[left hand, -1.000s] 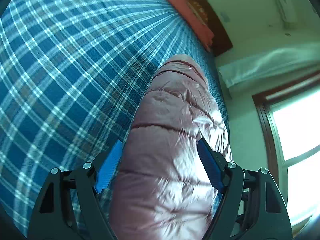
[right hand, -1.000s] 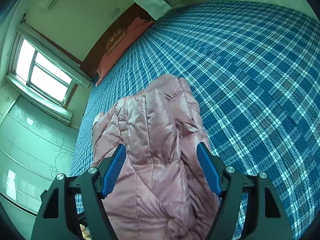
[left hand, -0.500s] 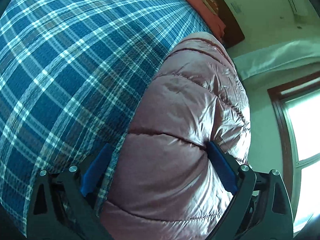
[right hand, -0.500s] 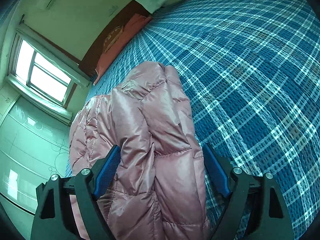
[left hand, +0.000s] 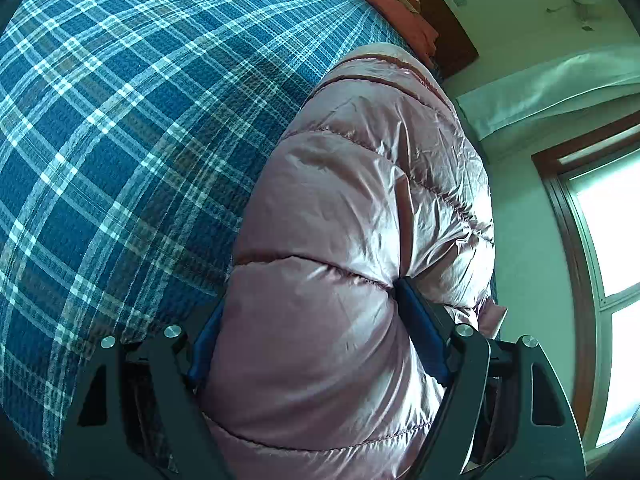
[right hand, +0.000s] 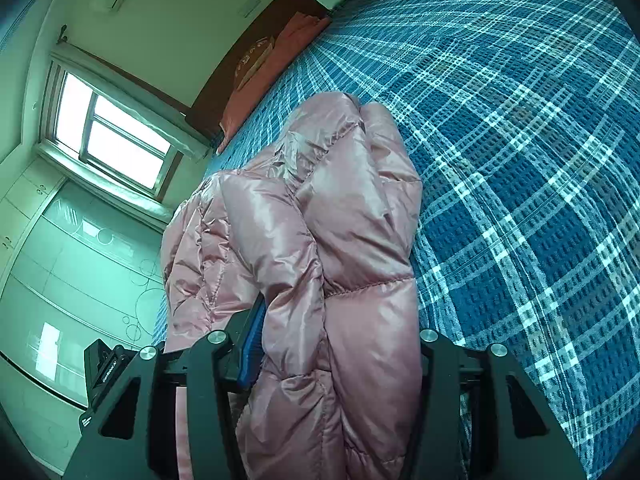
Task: Fold large clothes
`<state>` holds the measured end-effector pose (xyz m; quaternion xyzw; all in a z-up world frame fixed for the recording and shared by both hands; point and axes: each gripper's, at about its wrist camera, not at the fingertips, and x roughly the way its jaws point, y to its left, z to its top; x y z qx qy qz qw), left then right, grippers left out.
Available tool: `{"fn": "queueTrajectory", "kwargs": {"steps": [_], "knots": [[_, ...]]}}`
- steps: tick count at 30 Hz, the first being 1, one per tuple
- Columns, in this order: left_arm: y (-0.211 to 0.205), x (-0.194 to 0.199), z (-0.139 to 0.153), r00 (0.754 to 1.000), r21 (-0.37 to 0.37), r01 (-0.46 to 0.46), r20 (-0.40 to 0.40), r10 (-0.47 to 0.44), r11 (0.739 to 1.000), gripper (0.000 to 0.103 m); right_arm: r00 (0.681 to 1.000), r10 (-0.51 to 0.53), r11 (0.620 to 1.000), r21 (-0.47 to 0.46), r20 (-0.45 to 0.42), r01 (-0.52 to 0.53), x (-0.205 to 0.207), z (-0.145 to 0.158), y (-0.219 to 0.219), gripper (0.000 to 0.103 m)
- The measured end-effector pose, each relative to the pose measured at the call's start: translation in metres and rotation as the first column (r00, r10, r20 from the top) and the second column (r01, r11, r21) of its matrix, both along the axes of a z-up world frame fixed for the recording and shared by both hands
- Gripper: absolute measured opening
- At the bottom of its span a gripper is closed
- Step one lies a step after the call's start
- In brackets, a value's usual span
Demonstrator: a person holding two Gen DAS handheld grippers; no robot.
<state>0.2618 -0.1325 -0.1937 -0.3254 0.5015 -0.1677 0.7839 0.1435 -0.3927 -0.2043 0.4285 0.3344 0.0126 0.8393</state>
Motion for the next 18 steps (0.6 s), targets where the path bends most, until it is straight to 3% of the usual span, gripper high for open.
{"fn": "queueTrajectory", "kwargs": {"steps": [9,13,18], "knots": [[-0.004,0.000,0.001,1.000,0.016,0.009,0.023,-0.010,1.000,0.068,1.000,0.015,0.998,0.058,0.026,-0.016,0.001,-0.008,0.002,0.037],[-0.005,-0.003,0.007,0.998,0.013,0.032,0.050,-0.033,0.999,0.055,0.998,0.011,0.996,0.089,0.059,-0.016,-0.006,-0.010,-0.002,0.029],[0.004,-0.005,0.023,0.992,0.005,0.063,0.112,-0.063,0.998,0.048,0.992,0.013,0.998,0.066,0.126,-0.021,-0.011,0.008,0.012,0.026]]}}
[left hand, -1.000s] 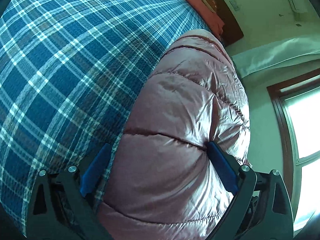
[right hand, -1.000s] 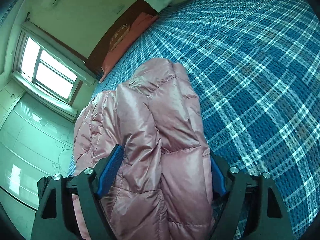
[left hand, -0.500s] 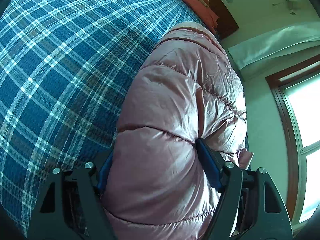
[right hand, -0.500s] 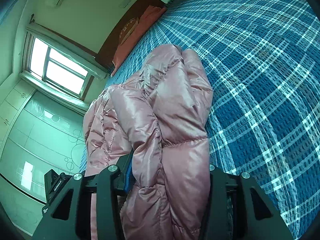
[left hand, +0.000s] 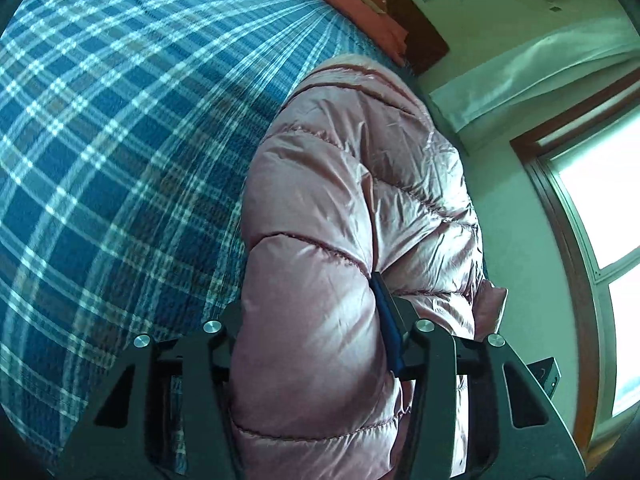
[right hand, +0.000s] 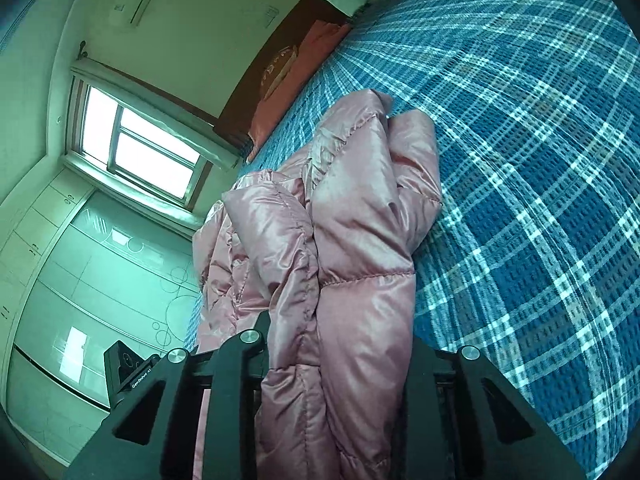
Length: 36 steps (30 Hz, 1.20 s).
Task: Fold large clothes
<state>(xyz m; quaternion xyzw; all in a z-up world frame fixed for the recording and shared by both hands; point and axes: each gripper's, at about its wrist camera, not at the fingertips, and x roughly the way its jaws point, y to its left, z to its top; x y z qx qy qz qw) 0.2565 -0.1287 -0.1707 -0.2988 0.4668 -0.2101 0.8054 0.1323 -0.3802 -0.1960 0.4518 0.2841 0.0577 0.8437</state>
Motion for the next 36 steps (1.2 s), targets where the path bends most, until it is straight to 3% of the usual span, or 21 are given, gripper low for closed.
{"fn": "queueTrajectory", "kwargs": {"steps": [4,10,14,20,24,29,31,36], "knots": [[0.026,0.006,0.024,0.998,0.001,-0.013,0.065,0.013,1.000,0.047,0.998,0.038,0.999,0.027,0.048,-0.039,0.019,0.013,0.022,0.025],[0.086,0.038,0.045,0.989,0.031,-0.093,0.115,0.089,0.995,0.047,0.989,0.118,0.988,0.086,0.085,-0.125,0.085,0.016,0.072,0.025],[0.126,0.066,0.038,0.983,0.045,-0.160,0.095,0.155,0.986,0.047,0.984,0.169,0.978,0.112,0.063,-0.175,0.129,0.007,0.101,0.025],[0.158,0.098,0.000,0.979,0.049,-0.206,0.002,0.206,0.977,0.048,0.980,0.196,0.978,0.086,-0.033,-0.192,0.164,-0.015,0.125,0.025],[0.163,0.101,-0.004,0.980,0.038,-0.199,-0.010,0.200,0.979,0.051,0.976,0.209,0.976,0.074,-0.056,-0.205,0.165,-0.013,0.125,0.027],[0.177,0.088,0.002,0.979,0.005,-0.202,-0.028,0.202,0.979,0.066,0.974,0.211,0.978,0.020,-0.089,-0.210,0.150,0.002,0.124,0.044],[0.179,0.072,0.005,0.978,-0.013,-0.206,-0.026,0.206,0.978,0.073,0.973,0.212,0.977,0.020,-0.087,-0.211,0.137,0.007,0.121,0.059],[0.188,0.033,0.006,0.980,-0.039,-0.198,-0.019,0.198,0.979,0.079,0.975,0.203,0.979,0.030,-0.084,-0.202,0.102,0.012,0.121,0.066]]}}
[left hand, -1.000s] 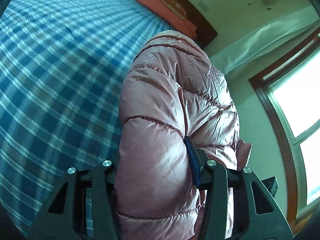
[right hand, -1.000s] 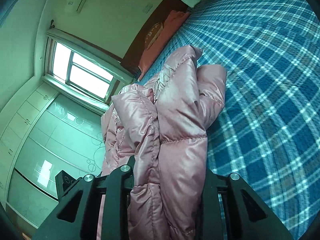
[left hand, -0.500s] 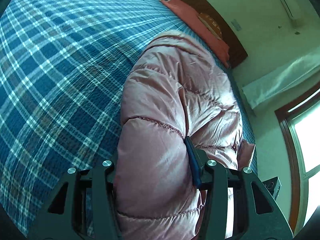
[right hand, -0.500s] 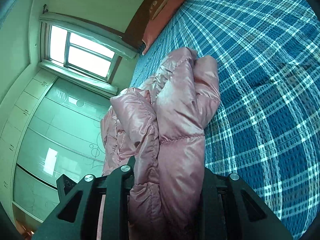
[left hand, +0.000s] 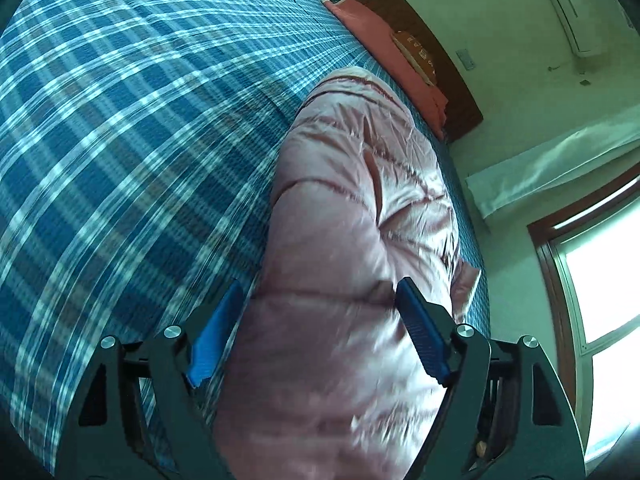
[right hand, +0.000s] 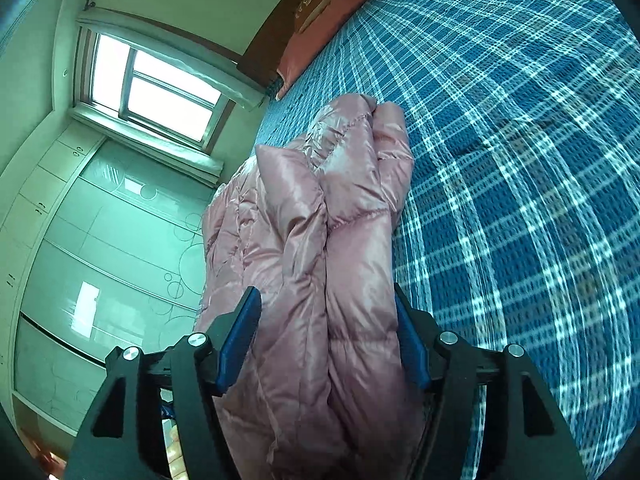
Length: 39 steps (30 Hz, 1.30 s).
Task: Fold large clothes
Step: 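Open both grippers and release the folded jacket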
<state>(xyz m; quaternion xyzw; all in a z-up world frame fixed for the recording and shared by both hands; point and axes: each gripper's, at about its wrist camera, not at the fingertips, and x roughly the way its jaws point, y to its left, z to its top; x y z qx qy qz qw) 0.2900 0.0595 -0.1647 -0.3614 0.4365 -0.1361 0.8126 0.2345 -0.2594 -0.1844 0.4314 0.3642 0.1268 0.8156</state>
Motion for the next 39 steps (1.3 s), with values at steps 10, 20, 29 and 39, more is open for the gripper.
{"fn": "queueTrajectory", "kwargs": {"steps": [10,20,29,39], "knots": [[-0.007,-0.022,-0.002,1.000,-0.019,0.021,0.005,-0.021,1.000,0.045,0.998,-0.045,0.984,0.172,-0.041,0.051,-0.034,-0.021,0.010,0.032],[-0.006,-0.023,-0.008,0.999,0.059,0.033,0.018,-0.034,0.998,0.055,0.997,-0.054,0.984,0.168,-0.054,0.062,-0.042,-0.026,0.024,0.034],[-0.002,-0.044,0.006,0.999,0.159,0.008,0.040,-0.015,0.987,0.069,0.994,-0.085,0.988,0.120,-0.069,0.093,-0.076,-0.020,0.014,0.055],[-0.005,-0.080,0.032,0.995,0.343,-0.038,0.100,0.003,0.939,0.074,0.988,-0.146,0.980,-0.144,-0.057,0.137,-0.135,0.025,0.026,0.055]]}}
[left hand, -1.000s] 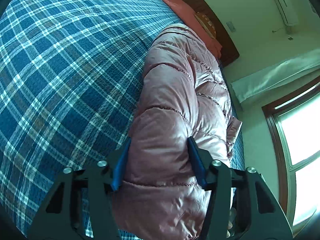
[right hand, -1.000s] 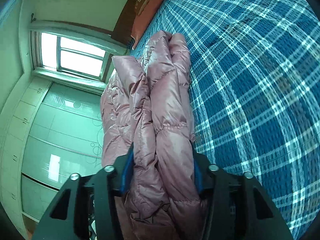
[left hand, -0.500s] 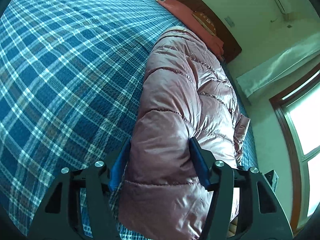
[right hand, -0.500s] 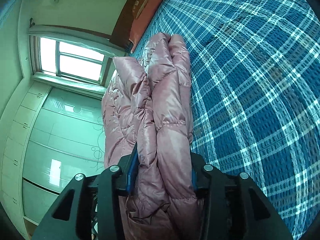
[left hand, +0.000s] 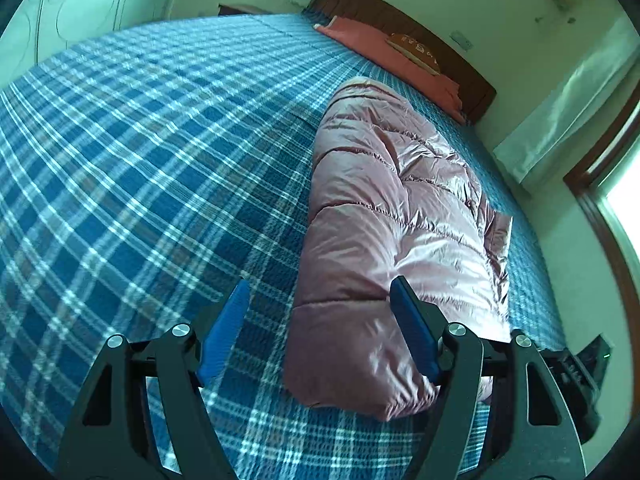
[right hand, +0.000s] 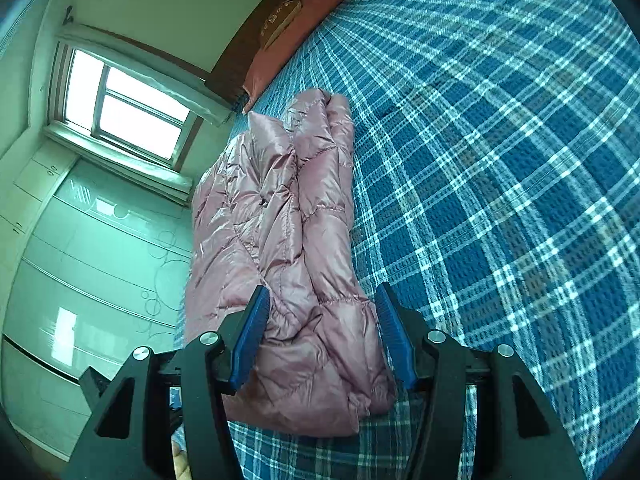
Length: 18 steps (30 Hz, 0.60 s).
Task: Fold large clothes
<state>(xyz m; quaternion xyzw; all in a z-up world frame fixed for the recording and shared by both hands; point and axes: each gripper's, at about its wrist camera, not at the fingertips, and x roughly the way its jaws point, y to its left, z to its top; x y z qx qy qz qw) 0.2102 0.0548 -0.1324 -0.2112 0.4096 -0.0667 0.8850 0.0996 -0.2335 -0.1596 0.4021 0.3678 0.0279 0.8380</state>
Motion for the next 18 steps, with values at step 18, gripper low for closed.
{"fn": "queueTrajectory", "kwargs": {"steps": [18], "knots": [[-0.019,-0.086,0.070,0.980,0.312,-0.054,0.197,-0.008,0.949,0.095,1.000,-0.007,0.840,-0.542,0.024,0.019,-0.074,0.086,0.087,0.071]]}}
